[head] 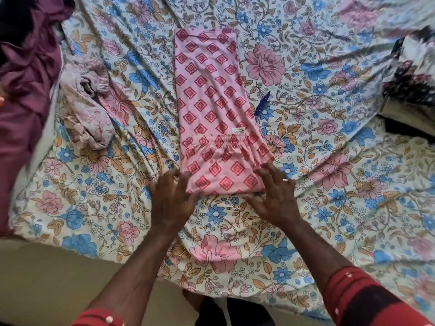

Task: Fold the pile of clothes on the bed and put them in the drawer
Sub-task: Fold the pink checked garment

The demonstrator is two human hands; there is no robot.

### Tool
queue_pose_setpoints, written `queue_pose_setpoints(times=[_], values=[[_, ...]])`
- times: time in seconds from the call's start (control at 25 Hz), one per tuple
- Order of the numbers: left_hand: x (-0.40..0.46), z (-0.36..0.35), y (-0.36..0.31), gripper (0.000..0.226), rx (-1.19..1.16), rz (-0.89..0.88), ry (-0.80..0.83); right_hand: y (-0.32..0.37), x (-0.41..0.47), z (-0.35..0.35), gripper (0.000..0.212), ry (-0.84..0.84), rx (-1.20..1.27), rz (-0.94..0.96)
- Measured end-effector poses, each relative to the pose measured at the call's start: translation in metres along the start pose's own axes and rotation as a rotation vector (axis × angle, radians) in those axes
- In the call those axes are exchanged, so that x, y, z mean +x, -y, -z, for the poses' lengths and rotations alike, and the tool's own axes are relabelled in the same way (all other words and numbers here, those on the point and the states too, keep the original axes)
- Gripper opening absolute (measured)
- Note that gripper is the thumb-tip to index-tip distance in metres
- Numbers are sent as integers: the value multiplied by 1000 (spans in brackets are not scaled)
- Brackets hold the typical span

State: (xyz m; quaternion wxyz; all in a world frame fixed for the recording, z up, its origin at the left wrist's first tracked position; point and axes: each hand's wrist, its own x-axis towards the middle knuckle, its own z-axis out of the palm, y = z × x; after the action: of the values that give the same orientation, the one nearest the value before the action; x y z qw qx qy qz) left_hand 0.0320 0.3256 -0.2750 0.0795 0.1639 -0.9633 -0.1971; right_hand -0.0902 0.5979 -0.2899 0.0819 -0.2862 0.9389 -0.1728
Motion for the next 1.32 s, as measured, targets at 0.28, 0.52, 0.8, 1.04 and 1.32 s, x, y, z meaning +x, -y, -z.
queue_pose_setpoints(times=[0.28, 0.52, 0.8, 1.04, 1.32], values=[[-1, 7, 22, 67, 205, -216, 236, 4, -4, 3, 70, 128, -199, -41], [12, 20, 18, 26, 177, -246, 152, 12, -7, 15, 46, 78, -195, -28], [-20, 79, 27, 17, -264, -87, 734, 23, -46, 65, 39, 243, 133, 266], [4, 123, 16, 16, -1007, 374, 720, 57, -34, 93, 15, 194, 766, -75], [56, 103, -19, 23, -1113, 601, 327, 63, 23, 101, 9, 6, 1040, -323]])
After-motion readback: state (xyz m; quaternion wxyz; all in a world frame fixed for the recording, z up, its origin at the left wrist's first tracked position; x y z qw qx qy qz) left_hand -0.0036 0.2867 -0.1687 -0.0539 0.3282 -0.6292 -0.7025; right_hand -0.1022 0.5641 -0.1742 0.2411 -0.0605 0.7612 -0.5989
